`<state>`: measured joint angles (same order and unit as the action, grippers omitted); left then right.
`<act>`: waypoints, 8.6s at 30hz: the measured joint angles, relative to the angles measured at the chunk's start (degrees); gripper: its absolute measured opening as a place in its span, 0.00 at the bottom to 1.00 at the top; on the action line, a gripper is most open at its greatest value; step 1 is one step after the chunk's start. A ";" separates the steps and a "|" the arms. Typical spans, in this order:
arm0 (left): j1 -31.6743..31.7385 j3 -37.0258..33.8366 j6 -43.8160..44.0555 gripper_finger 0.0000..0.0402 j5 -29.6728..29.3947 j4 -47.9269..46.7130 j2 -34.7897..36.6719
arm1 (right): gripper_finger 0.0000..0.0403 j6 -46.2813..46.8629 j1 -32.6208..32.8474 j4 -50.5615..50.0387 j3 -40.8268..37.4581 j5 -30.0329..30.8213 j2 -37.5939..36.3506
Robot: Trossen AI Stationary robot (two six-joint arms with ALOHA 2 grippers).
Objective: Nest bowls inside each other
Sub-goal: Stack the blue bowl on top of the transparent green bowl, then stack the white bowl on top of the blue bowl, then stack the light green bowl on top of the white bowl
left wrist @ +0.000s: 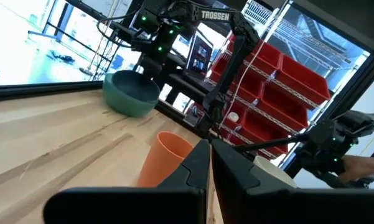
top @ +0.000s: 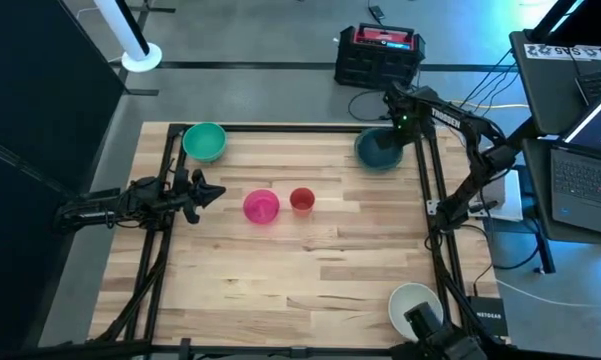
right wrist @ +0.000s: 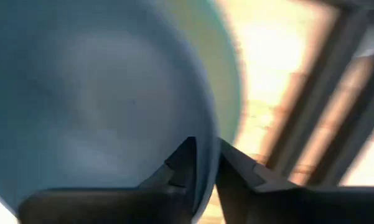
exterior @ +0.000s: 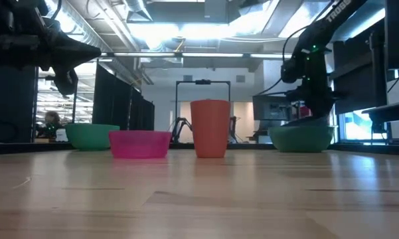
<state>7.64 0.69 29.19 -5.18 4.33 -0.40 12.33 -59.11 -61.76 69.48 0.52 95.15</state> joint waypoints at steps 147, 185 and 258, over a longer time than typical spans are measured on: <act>-0.04 -0.04 2.67 0.00 0.03 -1.70 0.00 | 0.13 6.18 47.07 4.46 -9.56 -8.94 -9.06; 20.80 45.84 -29.74 0.28 -11.08 -57.37 -39.22 | 0.52 17.16 64.07 2.90 -5.94 8.15 -20.07; 26.25 76.26 -51.53 0.00 -4.84 -75.54 -94.24 | 0.52 60.39 92.82 6.03 -18.52 18.27 -25.29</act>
<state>33.89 76.95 -22.34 -10.02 -71.21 -94.64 72.73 33.71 -55.73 50.96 18.79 69.86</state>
